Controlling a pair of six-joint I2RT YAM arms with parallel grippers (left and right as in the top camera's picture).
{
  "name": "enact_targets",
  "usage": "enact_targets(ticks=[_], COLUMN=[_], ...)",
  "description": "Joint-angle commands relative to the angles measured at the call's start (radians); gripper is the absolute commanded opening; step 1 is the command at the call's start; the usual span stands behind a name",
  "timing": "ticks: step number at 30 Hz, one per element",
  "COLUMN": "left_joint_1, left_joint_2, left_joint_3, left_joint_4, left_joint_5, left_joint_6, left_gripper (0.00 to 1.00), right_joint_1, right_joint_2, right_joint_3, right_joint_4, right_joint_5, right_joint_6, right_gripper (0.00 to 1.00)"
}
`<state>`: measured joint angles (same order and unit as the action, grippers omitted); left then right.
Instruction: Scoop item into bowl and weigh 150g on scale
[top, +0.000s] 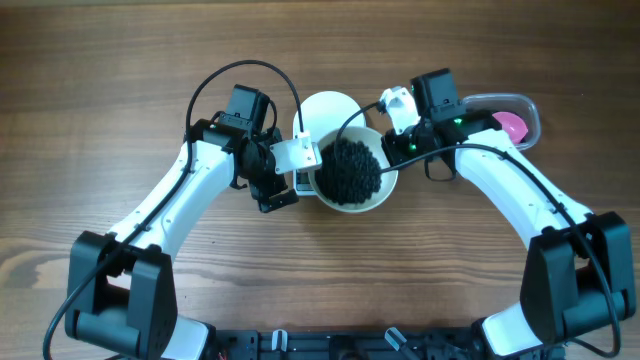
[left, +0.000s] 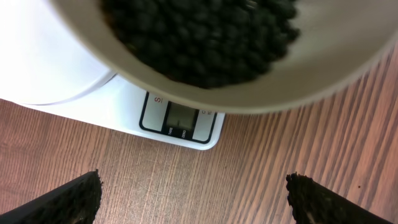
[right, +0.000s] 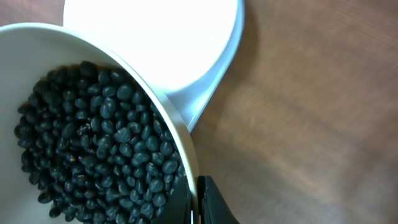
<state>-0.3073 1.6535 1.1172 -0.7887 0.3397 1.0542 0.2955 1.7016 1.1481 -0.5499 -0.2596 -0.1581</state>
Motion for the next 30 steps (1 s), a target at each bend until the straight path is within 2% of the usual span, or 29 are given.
enact_targets(ticks=[1, 7, 13, 30], left_joint_1=[-0.003, -0.003, -0.003, -0.003], left_joint_2=[0.012, 0.012, 0.012, 0.012], left_joint_3=[-0.004, -0.004, -0.004, -0.004], left_joint_4=[0.000, 0.000, 0.000, 0.000], left_joint_5=[0.019, 0.019, 0.019, 0.019], left_joint_6=[0.016, 0.016, 0.016, 0.016], left_gripper=[1.00, 1.00, 1.00, 1.00], right_joint_1=[-0.005, -0.005, -0.005, -0.004], right_joint_2=[-0.030, -0.007, 0.023, 0.141], right_joint_3=[0.031, 0.030, 0.030, 0.030], right_joint_4=[0.088, 0.154, 0.297, 0.494], right_joint_5=[-0.016, 0.001, -0.029, -0.036], right_joint_6=[0.005, 0.100, 0.214, 0.273], right_gripper=[0.04, 0.04, 0.04, 0.04])
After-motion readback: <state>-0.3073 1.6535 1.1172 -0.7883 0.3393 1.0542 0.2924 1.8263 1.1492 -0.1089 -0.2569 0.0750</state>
